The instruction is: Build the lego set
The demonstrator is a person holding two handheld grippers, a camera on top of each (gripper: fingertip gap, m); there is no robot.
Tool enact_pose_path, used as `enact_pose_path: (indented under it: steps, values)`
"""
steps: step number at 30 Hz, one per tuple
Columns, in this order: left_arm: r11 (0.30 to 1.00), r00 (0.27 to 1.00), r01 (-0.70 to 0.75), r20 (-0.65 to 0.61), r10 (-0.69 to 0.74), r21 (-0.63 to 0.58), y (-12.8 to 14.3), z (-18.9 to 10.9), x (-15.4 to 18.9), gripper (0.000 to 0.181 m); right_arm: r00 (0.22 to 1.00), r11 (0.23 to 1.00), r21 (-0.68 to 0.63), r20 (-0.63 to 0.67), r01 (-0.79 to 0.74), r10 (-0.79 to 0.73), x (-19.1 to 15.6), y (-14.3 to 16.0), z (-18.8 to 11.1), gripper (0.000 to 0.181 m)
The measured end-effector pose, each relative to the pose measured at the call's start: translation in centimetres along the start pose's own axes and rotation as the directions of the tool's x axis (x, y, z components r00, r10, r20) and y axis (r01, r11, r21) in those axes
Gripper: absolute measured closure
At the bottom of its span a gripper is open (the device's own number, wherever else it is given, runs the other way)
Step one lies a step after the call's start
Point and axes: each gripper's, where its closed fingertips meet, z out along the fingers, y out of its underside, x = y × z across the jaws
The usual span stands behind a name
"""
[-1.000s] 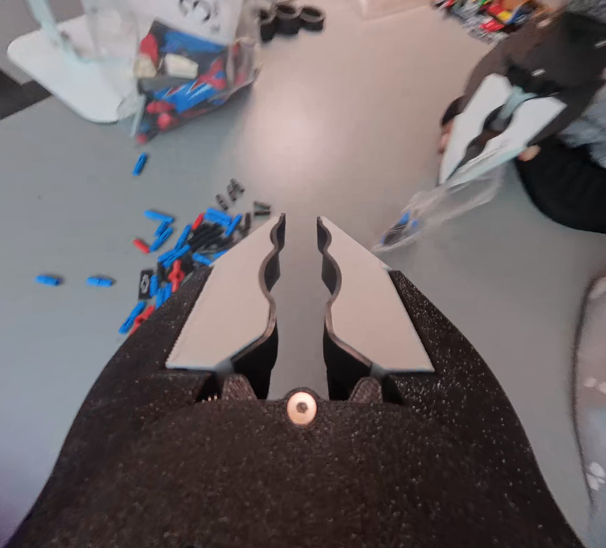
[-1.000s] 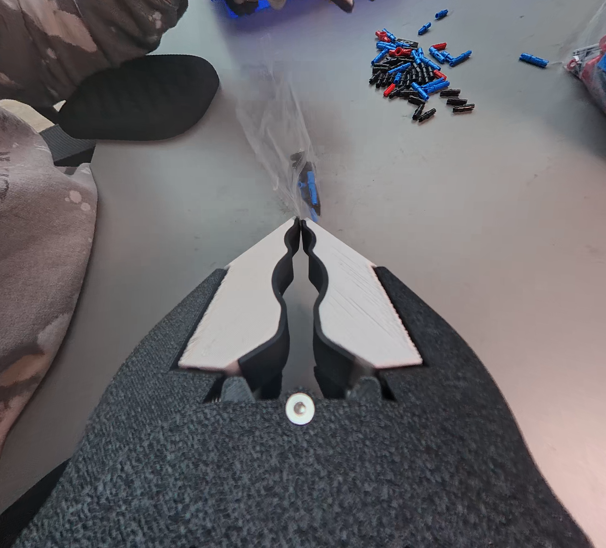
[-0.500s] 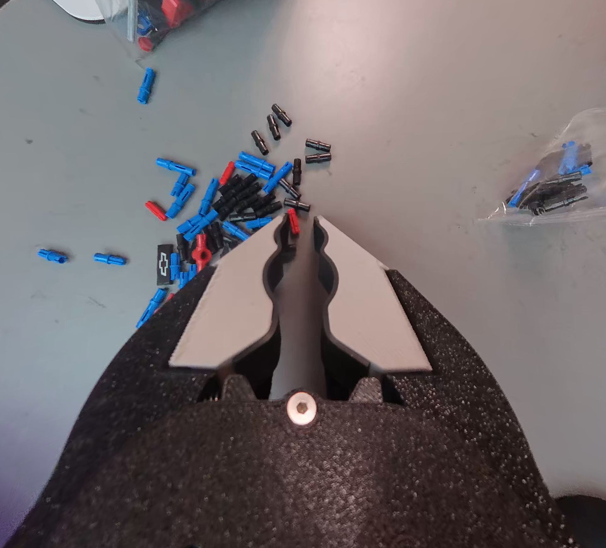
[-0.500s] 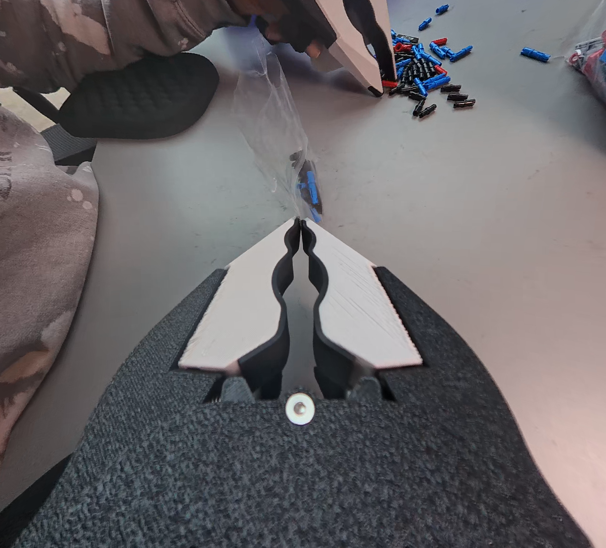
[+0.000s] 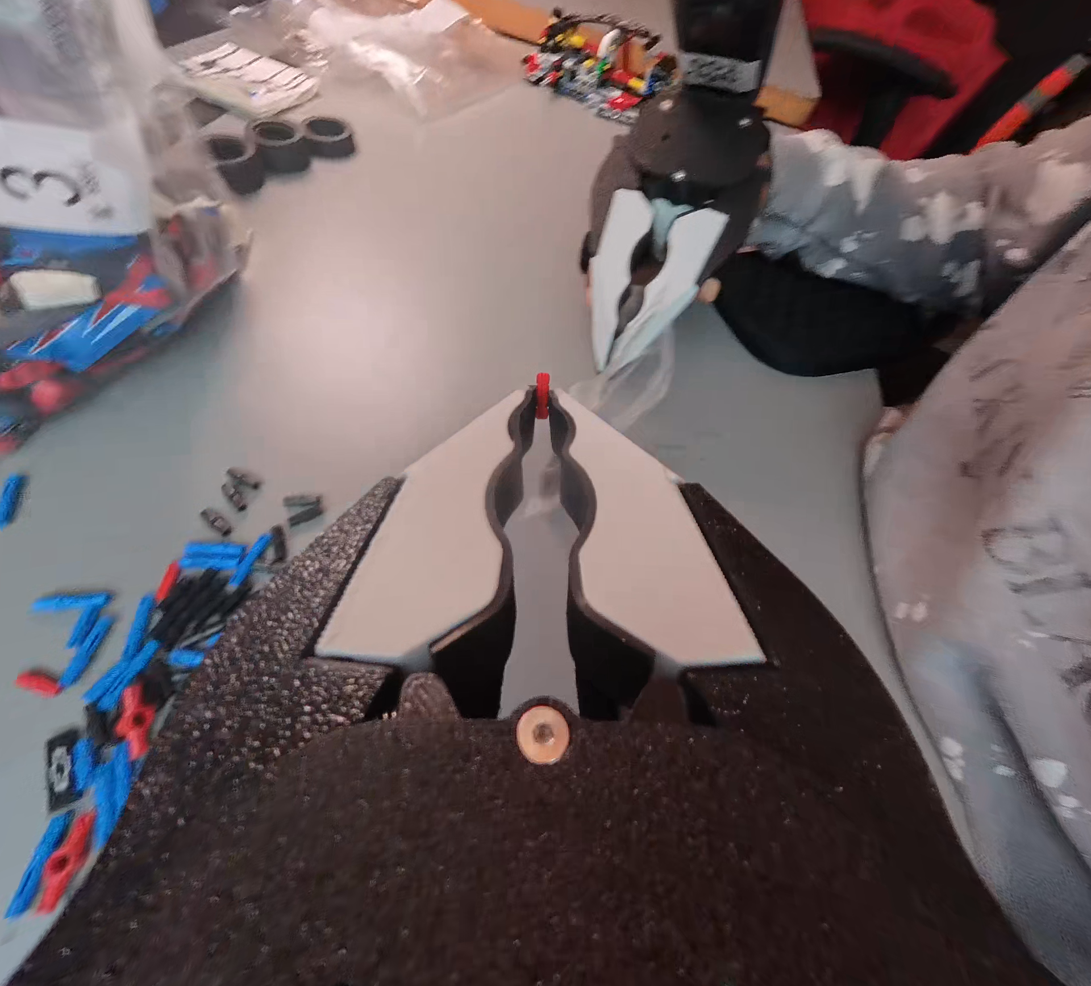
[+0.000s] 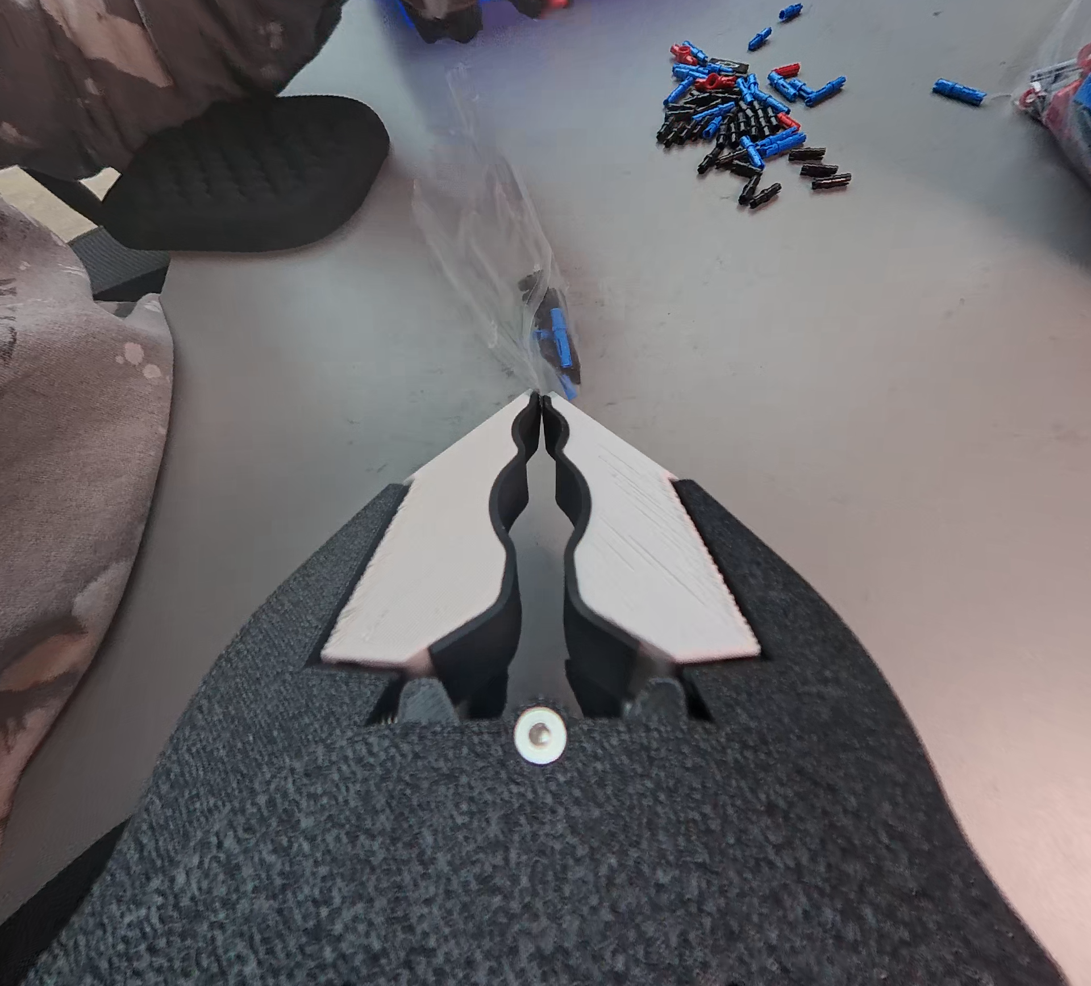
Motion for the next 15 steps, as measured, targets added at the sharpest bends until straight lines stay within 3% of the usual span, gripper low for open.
enact_pose_path:
  steps: [4, 7, 10, 13, 15]
  values:
    - [0.998, 0.995, -0.062, -0.083, 0.059, -0.029, -0.5, 1.4, 3.3, 0.177, 1.0, 1.0, 0.0, -0.002, -0.004, 0.004, 0.0, 0.0, 0.0, 0.181]
    - [0.995, 0.995, -0.065, -0.077, 0.059, -0.08, 0.4, 2.2, 3.2, 0.172, 1.0, 1.0, 0.0, -0.004, -0.005, 0.005, 0.0, 0.0, 0.0, 0.181]
    - [1.0, 0.998, -0.02, -0.064, 0.018, -0.022, -0.2, 1.3, 2.3, 0.166, 1.0, 1.0, -0.001, -0.005, -0.006, 0.006, 0.0, 0.0, 0.0, 0.181]
    - [0.996, 0.984, 0.086, 0.154, -0.085, 0.003, 0.2, -0.9, -3.2, 0.169, 1.0, 1.0, 0.0, -0.002, -0.011, 0.011, 0.0, 0.0, 0.0, 0.181]
    - [0.98, 0.934, 0.176, 0.329, -0.137, -0.092, 3.6, -2.0, -7.7, 0.165, 1.0, 1.0, -0.003, 0.003, -0.012, 0.012, -0.1, 0.0, 0.0, 0.181]
